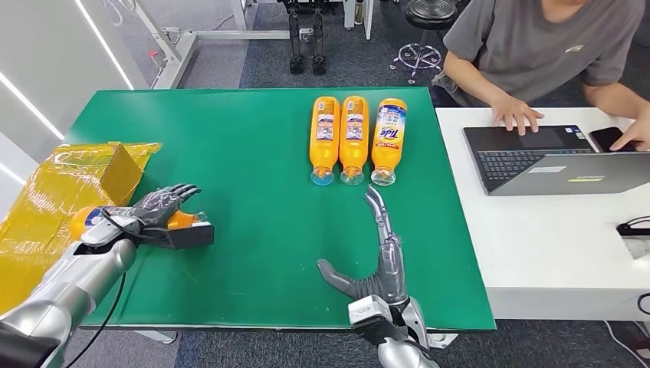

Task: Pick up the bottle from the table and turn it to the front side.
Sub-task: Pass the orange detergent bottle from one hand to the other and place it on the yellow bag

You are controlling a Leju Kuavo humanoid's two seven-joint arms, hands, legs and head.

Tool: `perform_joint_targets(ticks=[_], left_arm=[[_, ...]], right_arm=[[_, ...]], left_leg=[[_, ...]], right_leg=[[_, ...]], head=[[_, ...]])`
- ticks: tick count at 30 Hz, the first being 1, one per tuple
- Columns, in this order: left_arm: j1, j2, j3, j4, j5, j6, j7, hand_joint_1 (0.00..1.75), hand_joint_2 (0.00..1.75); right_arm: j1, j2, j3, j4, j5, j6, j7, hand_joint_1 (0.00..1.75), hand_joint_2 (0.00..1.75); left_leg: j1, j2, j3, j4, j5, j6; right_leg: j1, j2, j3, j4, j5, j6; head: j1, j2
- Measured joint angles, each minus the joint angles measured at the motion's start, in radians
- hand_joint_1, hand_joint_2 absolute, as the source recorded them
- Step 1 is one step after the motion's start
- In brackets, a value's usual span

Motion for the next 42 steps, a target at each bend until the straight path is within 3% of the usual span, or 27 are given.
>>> perform_joint_targets(ticks=[13, 21, 34, 42], left_arm=[[0.09, 0.068, 0.045, -0.046, 0.037, 0.08, 0.02, 0.0, 1.75], [0.207, 0.119, 0.145, -0.215, 0.04, 0.092, 0.022, 0.0, 1.75], [0.248, 0.136, 0.295, -0.447, 0.137, 0.023, -0.05, 0.0, 1.75], [0.306, 0.129, 0.388, -0.644, 0.392, -0.057, -0.129, 0.0, 1.75]], right_arm=[[0.004, 0.0, 0.0, -0.003, 0.018, 0.002, 0.007, 0.0, 1.75], [0.016, 0.0, -0.001, -0.017, 0.034, 0.016, 0.02, 0.0, 1.75], [0.036, 0.0, -0.002, -0.02, 0.039, 0.02, 0.024, 0.0, 1.75], [0.036, 0.0, -0.002, -0.01, 0.02, 0.036, 0.01, 0.0, 1.75]], left_leg=[[0.0, 0.002, 0.0, 0.0, 0.0, 0.0], [0.0, 0.002, 0.0, 0.0, 0.0, 0.0], [0.0, 0.002, 0.0, 0.0, 0.0, 0.0], [0.0, 0.002, -0.001, 0.0, 0.0, 0.0]], right_leg=[[0.0, 0.002, 0.0, 0.0, 0.0, 0.0], [0.0, 0.002, -0.001, 0.0, 0.0, 0.0], [0.0, 0.002, -0.001, 0.0, 0.0, 0.0], [0.0, 0.002, -0.001, 0.0, 0.0, 0.0]], head=[[0.0, 0.0], [0.0, 0.0], [0.0, 0.0], [0.0, 0.0]])
